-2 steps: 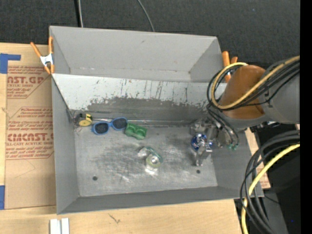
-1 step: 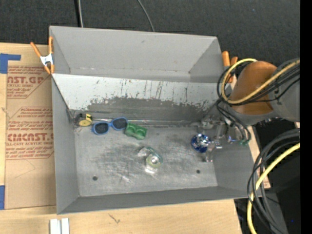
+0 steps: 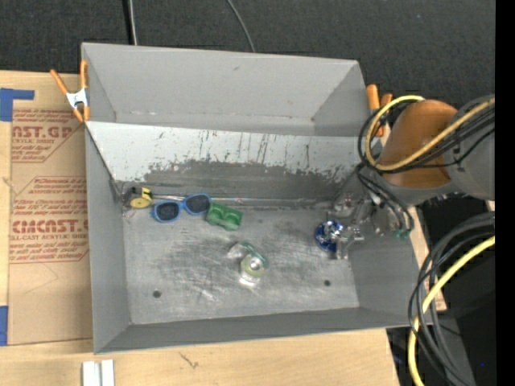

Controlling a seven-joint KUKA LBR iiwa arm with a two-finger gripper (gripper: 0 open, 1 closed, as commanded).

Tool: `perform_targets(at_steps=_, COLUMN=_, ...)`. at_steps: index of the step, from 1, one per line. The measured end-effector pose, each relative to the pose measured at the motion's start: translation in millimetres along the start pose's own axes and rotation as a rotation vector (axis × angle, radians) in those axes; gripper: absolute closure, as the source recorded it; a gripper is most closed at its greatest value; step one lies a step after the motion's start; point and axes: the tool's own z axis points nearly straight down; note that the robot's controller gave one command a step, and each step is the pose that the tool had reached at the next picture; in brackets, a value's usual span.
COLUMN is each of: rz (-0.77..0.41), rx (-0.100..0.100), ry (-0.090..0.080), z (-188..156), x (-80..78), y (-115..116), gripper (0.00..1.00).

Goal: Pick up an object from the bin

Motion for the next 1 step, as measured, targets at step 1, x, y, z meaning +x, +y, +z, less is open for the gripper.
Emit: perform_targets(at_steps=1, rz=-0.275, rx=0.001, ry=0.0, z=-167.6, x=1.3, y=28.2, gripper=1.0)
